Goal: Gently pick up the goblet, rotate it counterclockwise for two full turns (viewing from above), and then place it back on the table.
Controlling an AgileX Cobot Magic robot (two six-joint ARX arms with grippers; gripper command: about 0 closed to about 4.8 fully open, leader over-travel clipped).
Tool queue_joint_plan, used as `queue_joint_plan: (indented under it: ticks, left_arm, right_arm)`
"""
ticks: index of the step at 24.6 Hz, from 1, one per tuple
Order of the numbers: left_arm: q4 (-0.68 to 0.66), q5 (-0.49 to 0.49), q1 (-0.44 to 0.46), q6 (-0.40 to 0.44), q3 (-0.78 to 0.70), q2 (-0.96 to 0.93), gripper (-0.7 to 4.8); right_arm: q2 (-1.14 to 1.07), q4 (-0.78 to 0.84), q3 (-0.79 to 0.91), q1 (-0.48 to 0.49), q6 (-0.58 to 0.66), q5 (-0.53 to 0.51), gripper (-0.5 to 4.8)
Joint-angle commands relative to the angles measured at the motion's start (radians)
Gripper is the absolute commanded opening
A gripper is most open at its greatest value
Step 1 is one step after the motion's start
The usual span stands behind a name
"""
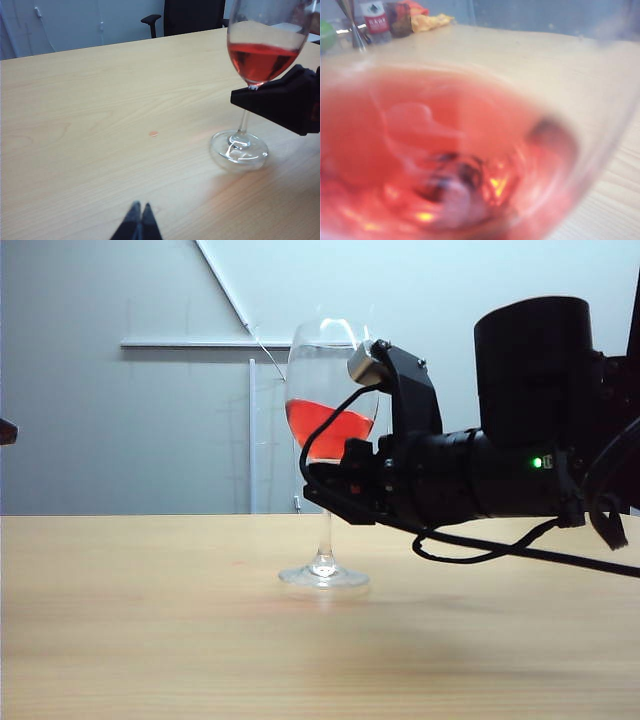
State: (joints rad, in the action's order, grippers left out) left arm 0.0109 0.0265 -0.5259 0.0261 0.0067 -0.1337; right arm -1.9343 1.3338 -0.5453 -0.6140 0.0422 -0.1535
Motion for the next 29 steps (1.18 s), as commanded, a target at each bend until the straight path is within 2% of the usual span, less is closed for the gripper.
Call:
queue_joint_plan:
  ticks: [1,7,13,16,21,24,28,29]
  left_arm:
    - [0.012,-0.004,0.001,0.0,0.002,0.0,-0.05]
    - [0.011,-0.004,0.001,0.0,0.002,0.0,-0.05]
    - [0.012,-0.004,0.001,0.0,0.002,0.0,-0.05]
    - [0.012,-0.004,0.001,0.0,0.002,0.0,-0.05]
    - [0.012,-0.004,0.001,0.0,0.002,0.001,-0.05]
    - [0.011,-0.004,0.001,0.0,0.002,0.003,-0.05]
    - [0.012,-0.004,0.002,0.0,0.002,0.007,-0.05]
    - [0.011,-0.004,0.001,0.0,0.002,0.007,-0.05]
  right_arm:
    - [-0.006,0.063,-0.021,-0.002,-0.022,-0.001,-0.09]
    - [-0.016,0.055,-0.041,-0.002,-0.038,-0.002,-0.07]
    - [-0.016,0.049,-0.043,-0.002,-0.048,-0.002,0.2]
    - [-0.016,0.034,-0.042,-0.002,-0.057,-0.005,0.5]
    - [-0.016,0.024,-0.042,-0.003,-0.081,-0.005,0.6]
    - [-0.016,0.024,-0.042,-0.003,-0.081,-0.005,1.04]
    - [-0.016,0.012,-0.042,-0.003,-0.081,-0.004,1.22]
    - [-0.016,-0.004,-0.041,-0.003,-0.089,-0.002,1.57]
